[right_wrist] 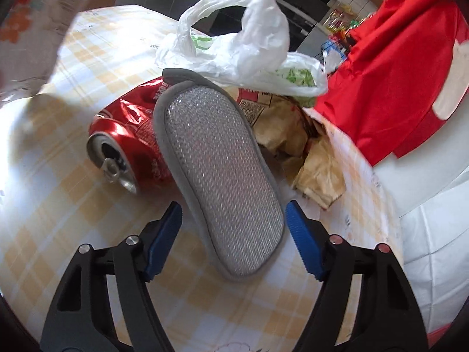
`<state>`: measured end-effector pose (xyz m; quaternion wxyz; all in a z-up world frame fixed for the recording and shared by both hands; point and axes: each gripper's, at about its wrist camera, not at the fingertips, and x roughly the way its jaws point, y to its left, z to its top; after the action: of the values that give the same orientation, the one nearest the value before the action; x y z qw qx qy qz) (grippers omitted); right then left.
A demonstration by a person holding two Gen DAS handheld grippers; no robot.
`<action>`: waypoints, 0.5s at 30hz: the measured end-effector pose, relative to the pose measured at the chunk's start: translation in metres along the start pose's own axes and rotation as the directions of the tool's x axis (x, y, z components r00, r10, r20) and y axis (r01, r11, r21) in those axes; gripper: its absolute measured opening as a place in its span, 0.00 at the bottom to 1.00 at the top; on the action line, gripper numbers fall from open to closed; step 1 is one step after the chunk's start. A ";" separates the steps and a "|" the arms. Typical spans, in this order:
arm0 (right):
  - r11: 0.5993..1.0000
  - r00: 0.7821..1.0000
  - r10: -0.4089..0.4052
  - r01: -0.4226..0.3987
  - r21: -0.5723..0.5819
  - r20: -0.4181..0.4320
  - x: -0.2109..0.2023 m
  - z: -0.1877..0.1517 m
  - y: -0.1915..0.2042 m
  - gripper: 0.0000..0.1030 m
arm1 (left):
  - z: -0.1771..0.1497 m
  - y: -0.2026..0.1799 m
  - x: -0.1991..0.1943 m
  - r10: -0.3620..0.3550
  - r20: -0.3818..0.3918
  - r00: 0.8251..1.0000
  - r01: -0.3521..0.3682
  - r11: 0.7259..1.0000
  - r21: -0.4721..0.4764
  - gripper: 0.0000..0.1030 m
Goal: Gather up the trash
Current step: 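Grasp the grey mesh pad with the right tool while the left holds the card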
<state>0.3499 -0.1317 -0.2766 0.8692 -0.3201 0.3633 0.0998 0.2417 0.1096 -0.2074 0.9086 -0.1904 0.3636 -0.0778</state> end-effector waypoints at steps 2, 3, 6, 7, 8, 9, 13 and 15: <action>0.999 1.000 -0.028 0.028 -0.026 -0.005 0.003 0.002 0.006 0.60 | -0.006 0.006 -0.010 -0.020 0.007 1.000 0.021 0.999 -0.051 0.11; 0.999 1.000 -0.030 0.030 -0.030 -0.009 0.005 0.003 0.007 0.57 | -0.009 0.009 -0.014 -0.025 0.012 1.000 0.025 0.998 -0.066 0.11; 0.999 0.999 -0.020 0.019 -0.028 -0.025 0.006 0.003 0.007 0.33 | -0.016 0.012 -0.026 -0.036 0.022 0.999 0.038 0.995 -0.090 0.11; 1.000 1.000 -0.014 0.013 -0.019 -0.027 0.003 0.003 0.007 0.32 | -0.019 0.014 -0.031 -0.041 0.026 0.999 0.044 0.994 -0.103 0.11; 1.000 1.000 -0.011 0.011 -0.009 -0.023 0.001 0.001 0.004 0.29 | -0.021 0.016 -0.034 -0.045 0.030 0.999 0.048 0.992 -0.115 0.11; 1.000 1.000 -0.004 0.004 0.004 -0.017 -0.004 0.000 0.004 0.29 | -0.023 0.018 -0.037 -0.047 0.032 0.998 0.050 0.991 -0.123 0.11; 0.997 0.999 0.044 -0.044 0.066 0.011 -0.026 -0.008 -0.003 0.25 | -0.026 0.021 -0.049 -0.050 0.044 0.998 0.056 0.988 -0.145 0.08; 0.992 0.997 0.070 -0.073 0.102 0.028 -0.039 -0.012 -0.009 0.23 | -0.027 0.021 -0.053 -0.052 0.047 0.998 0.058 0.987 -0.150 0.08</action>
<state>0.3188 -0.1439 -0.2514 0.8848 -0.2604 0.3686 0.1160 0.1844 0.1360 -0.2003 0.8966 -0.2701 0.3436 -0.0709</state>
